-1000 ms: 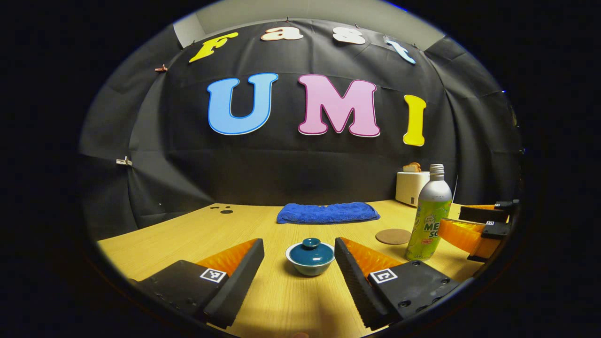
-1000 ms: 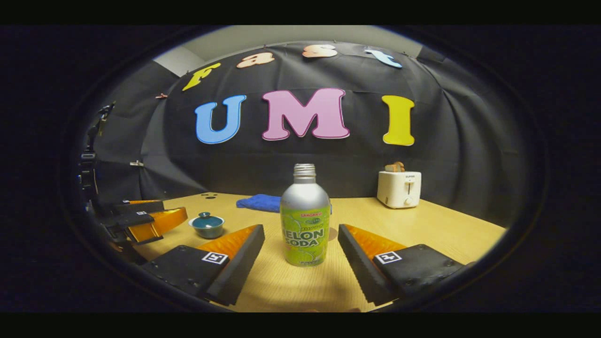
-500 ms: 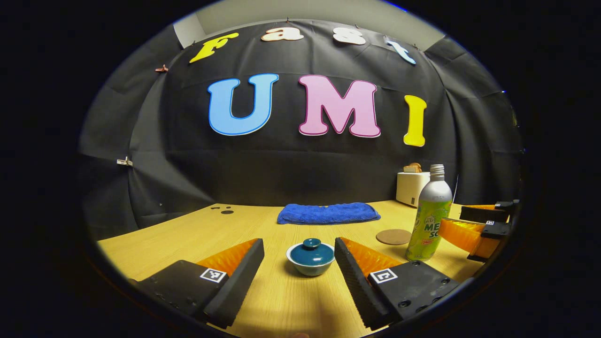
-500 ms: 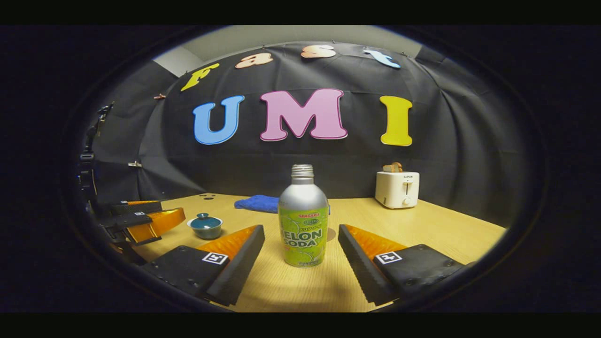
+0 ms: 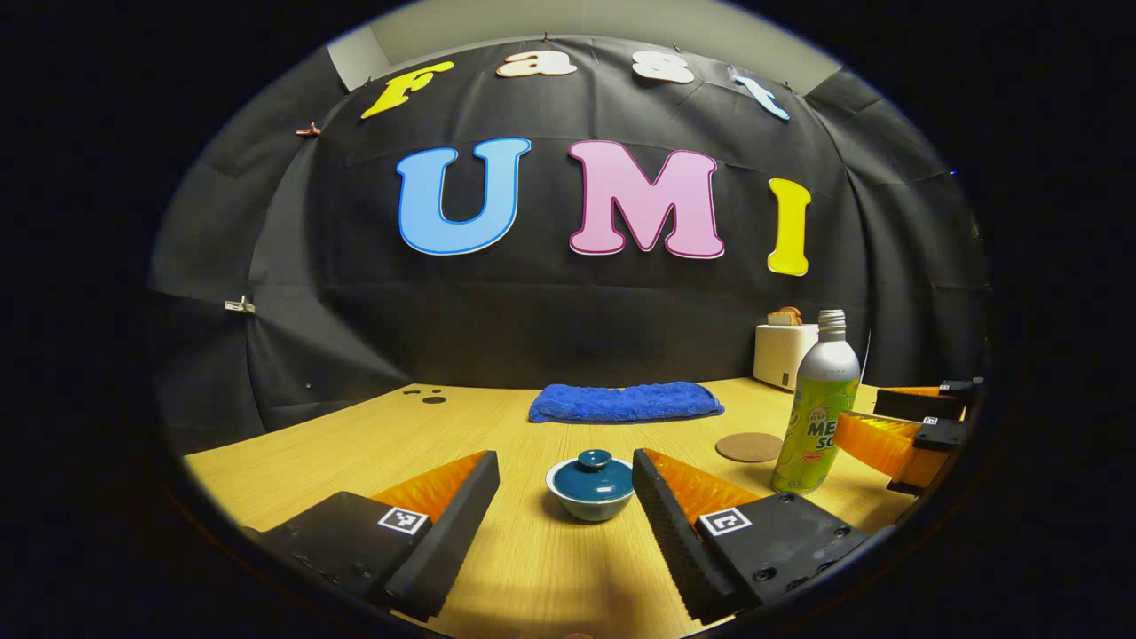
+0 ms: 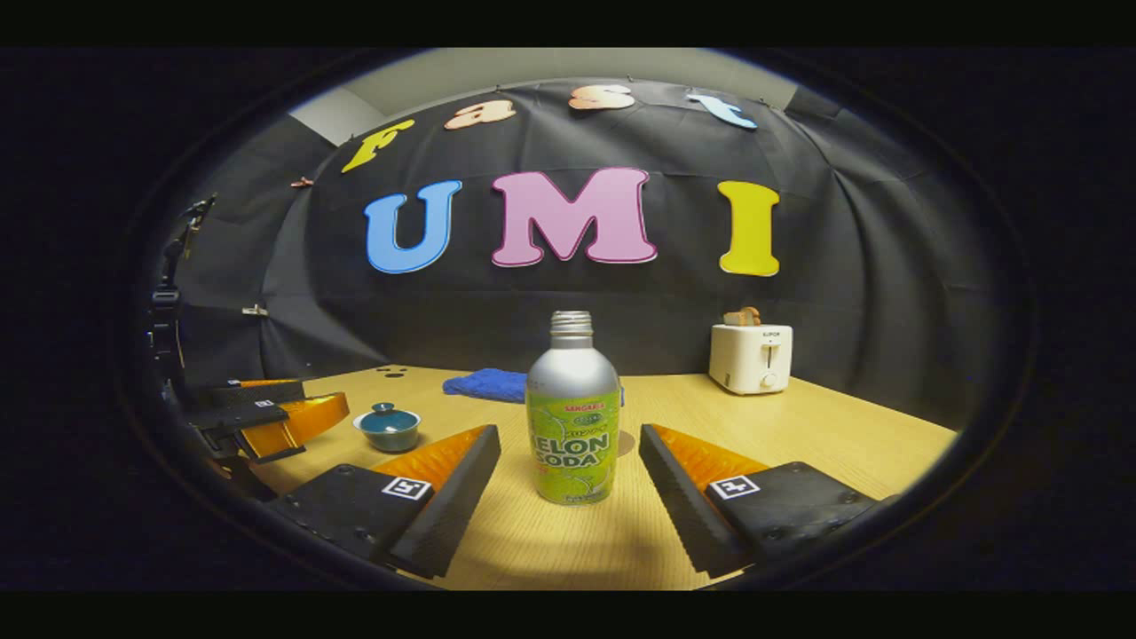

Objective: Open the teacup lid with one hand, grasp the water bottle and pour water into the teacup with the other hand; after pouring, place the water bottle on the coaster and then close the teacup lid.

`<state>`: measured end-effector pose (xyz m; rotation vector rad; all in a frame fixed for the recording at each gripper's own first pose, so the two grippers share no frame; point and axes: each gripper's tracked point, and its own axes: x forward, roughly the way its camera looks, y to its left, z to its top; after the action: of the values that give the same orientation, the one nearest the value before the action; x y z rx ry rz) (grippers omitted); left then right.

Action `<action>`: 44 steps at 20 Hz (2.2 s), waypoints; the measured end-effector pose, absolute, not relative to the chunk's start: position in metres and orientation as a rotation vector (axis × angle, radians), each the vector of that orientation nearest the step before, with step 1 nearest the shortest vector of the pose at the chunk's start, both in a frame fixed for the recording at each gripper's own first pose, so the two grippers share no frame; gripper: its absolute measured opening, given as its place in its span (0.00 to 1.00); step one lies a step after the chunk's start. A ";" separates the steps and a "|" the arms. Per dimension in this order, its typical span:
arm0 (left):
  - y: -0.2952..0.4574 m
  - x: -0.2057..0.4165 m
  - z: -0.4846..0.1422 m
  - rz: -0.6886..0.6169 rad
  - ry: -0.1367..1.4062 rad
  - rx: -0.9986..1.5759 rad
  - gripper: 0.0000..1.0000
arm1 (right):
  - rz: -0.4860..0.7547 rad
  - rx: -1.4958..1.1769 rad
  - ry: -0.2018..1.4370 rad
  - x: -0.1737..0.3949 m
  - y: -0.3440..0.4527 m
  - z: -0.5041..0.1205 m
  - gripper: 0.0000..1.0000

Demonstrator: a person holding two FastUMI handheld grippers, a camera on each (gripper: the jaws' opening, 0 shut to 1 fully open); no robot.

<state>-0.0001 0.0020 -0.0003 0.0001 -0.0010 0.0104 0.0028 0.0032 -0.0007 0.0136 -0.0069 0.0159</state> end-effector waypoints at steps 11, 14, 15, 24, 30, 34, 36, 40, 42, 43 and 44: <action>-0.017 0.064 -0.017 -0.123 0.112 0.049 0.94 | -0.010 0.015 -0.008 0.002 0.000 0.000 0.98; -0.016 0.078 -0.021 -0.130 0.138 0.023 0.88 | 0.006 0.016 -0.006 0.003 0.001 0.000 0.98; -0.015 0.081 -0.020 -0.128 0.141 0.027 0.86 | 0.010 0.015 -0.005 0.003 0.002 -0.001 0.98; -0.026 0.095 -0.029 -0.135 0.183 0.090 0.54 | 0.036 0.014 -0.006 0.005 0.005 -0.002 0.98; -0.024 0.095 -0.031 -0.102 0.193 0.100 0.35 | 0.036 0.013 -0.007 0.005 0.005 -0.002 0.98; -0.019 0.092 -0.025 -0.086 0.158 0.067 0.31 | 0.035 0.013 -0.007 0.005 0.005 -0.002 0.98; -0.016 0.089 -0.019 -0.082 0.121 0.031 0.31 | 0.035 0.013 -0.007 0.005 0.005 -0.002 0.98; -0.008 0.079 -0.013 -0.058 0.067 -0.007 0.30 | 0.030 0.013 -0.008 0.005 0.004 -0.001 0.98; -0.006 0.071 -0.011 -0.048 0.053 0.005 0.30 | 0.029 0.014 -0.008 0.005 0.004 -0.001 0.98; -0.006 0.066 -0.011 -0.047 0.049 0.006 0.30 | 0.035 0.013 -0.009 0.006 0.004 0.000 0.98; -0.006 0.062 -0.012 -0.050 0.055 0.000 0.30 | 0.041 0.017 -0.009 0.007 0.004 -0.001 0.98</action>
<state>0.0617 -0.0056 -0.0116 -0.0002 0.0546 -0.0503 0.0070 0.0038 -0.0009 0.0174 -0.0087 0.0412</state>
